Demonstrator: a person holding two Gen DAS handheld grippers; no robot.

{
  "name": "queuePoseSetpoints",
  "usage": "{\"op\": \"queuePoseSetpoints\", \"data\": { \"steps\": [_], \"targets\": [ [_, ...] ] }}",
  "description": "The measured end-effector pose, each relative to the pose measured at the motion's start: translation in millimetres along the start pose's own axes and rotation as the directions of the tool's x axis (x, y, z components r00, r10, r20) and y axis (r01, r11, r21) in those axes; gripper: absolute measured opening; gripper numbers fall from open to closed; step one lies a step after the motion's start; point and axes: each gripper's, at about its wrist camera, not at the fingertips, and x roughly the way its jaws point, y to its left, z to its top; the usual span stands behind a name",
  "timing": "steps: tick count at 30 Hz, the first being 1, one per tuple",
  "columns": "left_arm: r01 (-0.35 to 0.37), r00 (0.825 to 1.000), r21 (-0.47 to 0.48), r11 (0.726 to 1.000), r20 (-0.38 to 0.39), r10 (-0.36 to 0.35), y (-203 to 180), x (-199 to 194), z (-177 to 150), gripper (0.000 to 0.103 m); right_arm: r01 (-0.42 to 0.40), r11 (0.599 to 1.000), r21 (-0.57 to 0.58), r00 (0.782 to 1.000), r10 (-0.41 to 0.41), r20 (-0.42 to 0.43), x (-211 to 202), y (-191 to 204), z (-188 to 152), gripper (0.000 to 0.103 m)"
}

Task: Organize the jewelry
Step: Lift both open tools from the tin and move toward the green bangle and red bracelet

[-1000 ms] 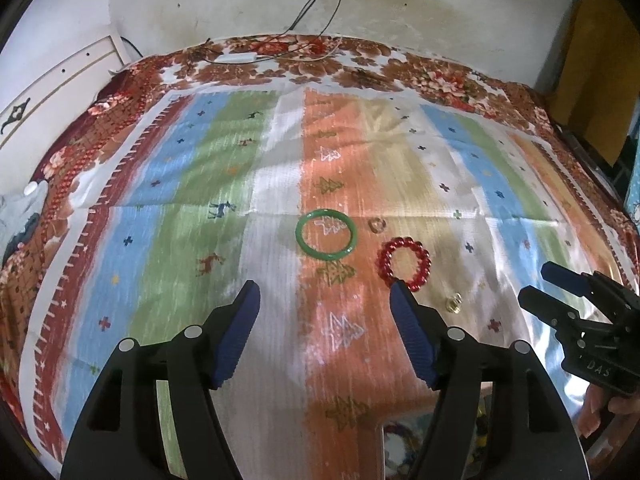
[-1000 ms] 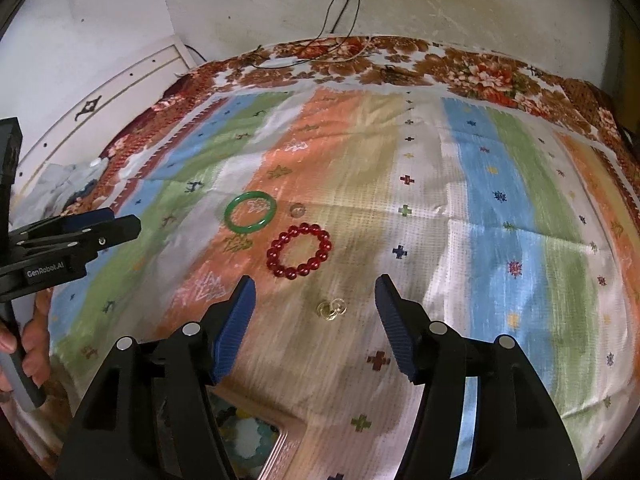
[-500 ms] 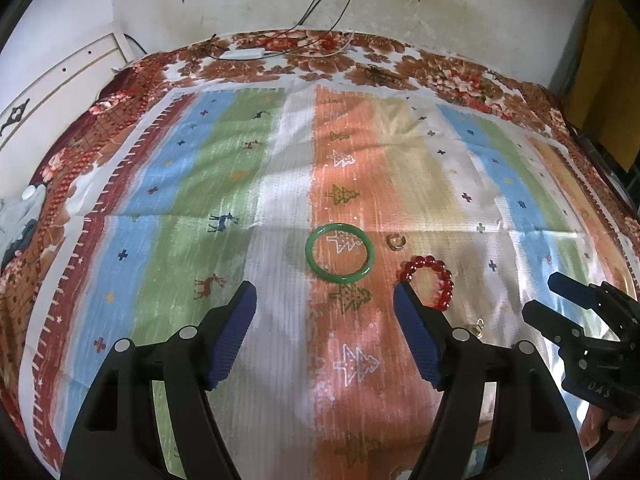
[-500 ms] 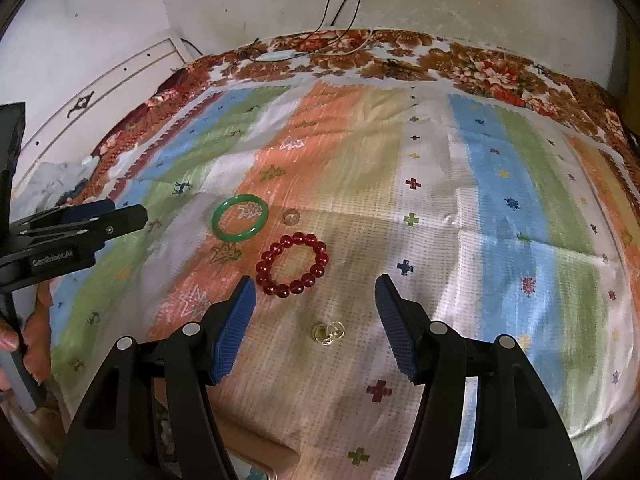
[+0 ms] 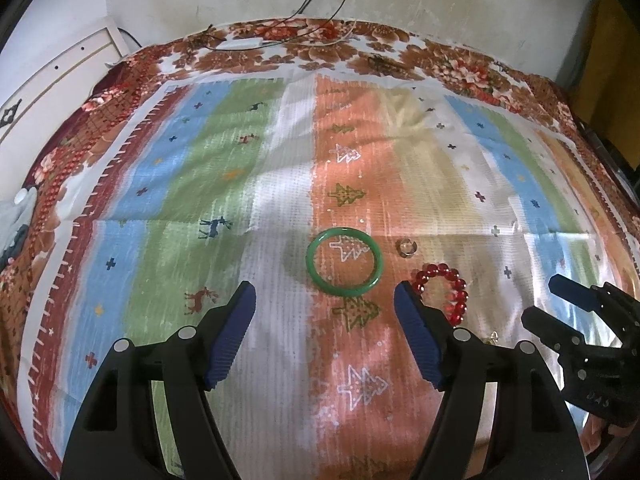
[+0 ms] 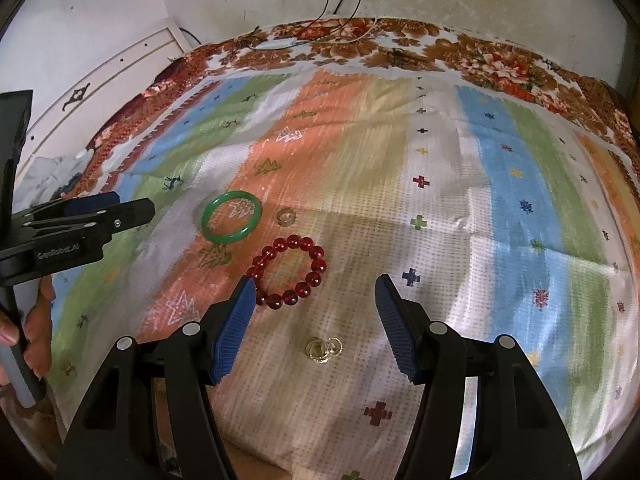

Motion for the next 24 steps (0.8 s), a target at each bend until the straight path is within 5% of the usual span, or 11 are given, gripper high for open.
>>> {"op": "queuePoseSetpoints", "data": {
  "steps": [24],
  "targets": [
    [-0.006,0.993,-0.027,1.000,-0.118,0.003,9.5,64.2,14.1,0.072,-0.023,1.000,0.001,0.997,0.023,-0.078,47.4,-0.6,13.2,0.062]
  ]
}}
